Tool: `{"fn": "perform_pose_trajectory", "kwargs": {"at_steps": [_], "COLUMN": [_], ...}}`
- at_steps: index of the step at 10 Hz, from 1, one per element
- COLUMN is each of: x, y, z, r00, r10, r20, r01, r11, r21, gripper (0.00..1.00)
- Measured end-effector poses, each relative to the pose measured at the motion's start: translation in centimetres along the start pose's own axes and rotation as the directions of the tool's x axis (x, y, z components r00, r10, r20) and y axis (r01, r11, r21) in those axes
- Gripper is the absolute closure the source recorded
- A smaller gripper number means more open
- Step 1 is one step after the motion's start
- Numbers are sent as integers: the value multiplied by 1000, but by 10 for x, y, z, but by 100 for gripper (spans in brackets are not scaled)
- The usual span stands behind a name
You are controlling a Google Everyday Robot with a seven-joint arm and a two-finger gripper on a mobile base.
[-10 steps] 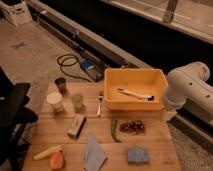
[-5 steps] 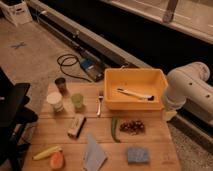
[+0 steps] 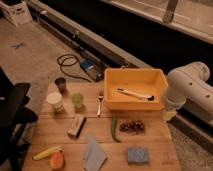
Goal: Place grapes in metal cup
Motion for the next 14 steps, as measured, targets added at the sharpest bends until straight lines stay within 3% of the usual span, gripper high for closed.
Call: {"fn": "perform_pose_trajectory", "kwargs": {"at_steps": [9, 14], "x": [0, -46], "y": [-1, 8], "z": [0, 48], "r00": [1000, 995], "r10": [1, 1], "r20": [-3, 98], "r01": [-1, 1], "r11": [1000, 1000], "r21": [2, -25], "gripper": [35, 35]}}
